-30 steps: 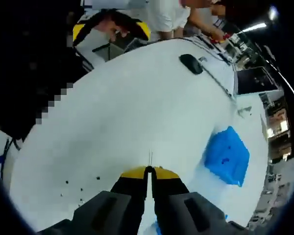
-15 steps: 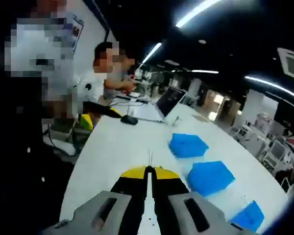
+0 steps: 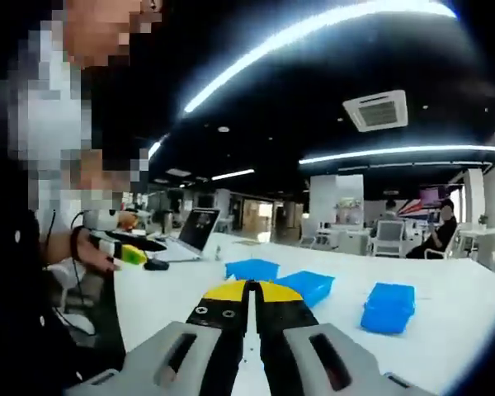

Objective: Pick up the resistors one by one and place each resistor into its matching bin, sorting the parts by color and model until every resistor is separated into the correct bin for its type

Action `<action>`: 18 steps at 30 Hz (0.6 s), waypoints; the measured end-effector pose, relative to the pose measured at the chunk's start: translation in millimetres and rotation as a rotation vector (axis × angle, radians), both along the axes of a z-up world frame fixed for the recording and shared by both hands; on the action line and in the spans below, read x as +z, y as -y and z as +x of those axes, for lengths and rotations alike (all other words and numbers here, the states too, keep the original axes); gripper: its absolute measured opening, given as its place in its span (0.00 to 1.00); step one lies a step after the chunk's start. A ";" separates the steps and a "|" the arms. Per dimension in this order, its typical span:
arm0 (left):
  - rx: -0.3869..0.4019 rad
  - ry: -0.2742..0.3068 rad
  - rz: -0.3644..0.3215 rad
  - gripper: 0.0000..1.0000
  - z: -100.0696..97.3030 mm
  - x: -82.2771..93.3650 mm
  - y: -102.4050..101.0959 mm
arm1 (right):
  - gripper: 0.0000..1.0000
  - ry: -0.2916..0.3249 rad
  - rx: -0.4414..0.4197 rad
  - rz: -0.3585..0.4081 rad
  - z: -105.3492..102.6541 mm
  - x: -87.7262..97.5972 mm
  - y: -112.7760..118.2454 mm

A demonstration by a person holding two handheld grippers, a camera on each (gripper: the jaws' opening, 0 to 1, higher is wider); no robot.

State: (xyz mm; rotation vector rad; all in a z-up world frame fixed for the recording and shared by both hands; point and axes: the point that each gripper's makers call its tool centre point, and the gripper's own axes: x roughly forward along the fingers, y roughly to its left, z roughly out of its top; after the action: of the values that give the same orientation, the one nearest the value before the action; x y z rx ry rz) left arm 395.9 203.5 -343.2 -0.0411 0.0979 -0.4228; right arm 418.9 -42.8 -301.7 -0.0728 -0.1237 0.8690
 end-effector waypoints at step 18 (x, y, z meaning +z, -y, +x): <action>0.058 0.032 -0.023 0.71 -23.2 8.4 -17.4 | 0.06 -0.074 0.224 -0.003 144.0 40.1 -161.0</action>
State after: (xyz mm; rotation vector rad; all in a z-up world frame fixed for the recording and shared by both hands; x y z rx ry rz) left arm 372.7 220.9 -334.8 -0.0602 0.0605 -0.3670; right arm 562.9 118.3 -261.6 -0.0300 -0.0621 1.0940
